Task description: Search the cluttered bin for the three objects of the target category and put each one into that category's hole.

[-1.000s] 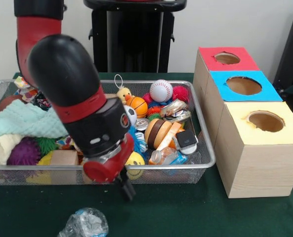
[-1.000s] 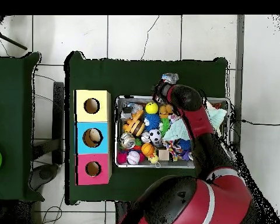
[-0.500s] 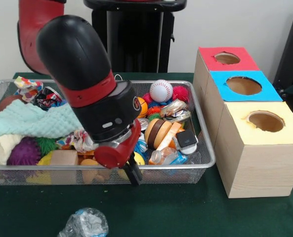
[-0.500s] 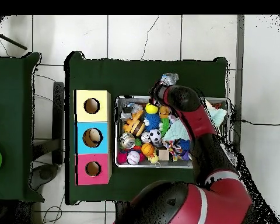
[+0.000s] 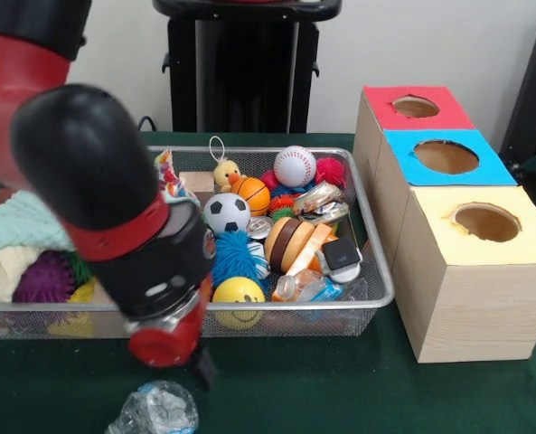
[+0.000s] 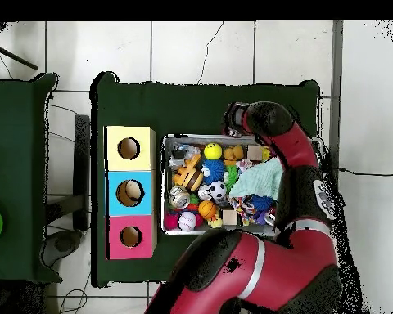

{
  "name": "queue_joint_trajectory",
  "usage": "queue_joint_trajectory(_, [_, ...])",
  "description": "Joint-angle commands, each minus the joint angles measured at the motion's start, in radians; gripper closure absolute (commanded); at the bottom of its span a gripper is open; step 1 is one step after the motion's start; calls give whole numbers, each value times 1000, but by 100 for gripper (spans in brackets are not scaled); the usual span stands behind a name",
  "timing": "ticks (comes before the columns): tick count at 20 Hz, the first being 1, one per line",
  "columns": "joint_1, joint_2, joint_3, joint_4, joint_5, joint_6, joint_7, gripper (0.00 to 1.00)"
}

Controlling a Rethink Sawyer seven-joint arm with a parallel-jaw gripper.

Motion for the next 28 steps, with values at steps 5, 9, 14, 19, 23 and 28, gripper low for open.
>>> queue_joint_trajectory(5, [-42, 255, -255, -553, -126, 106, 94, 100])
queue_joint_trajectory(9, [-49, 273, -273, -575, -121, 93, 91, 100])
queue_joint_trajectory(14, [-38, 289, -269, -560, -109, 71, 116, 100])
queue_joint_trajectory(19, [-32, 270, -263, -520, -106, 59, 111, 100])
queue_joint_trajectory(23, [-40, 303, -275, -568, -97, 57, 107, 100])
queue_joint_trajectory(28, [-55, 334, -308, -641, -83, 100, 95, 100])
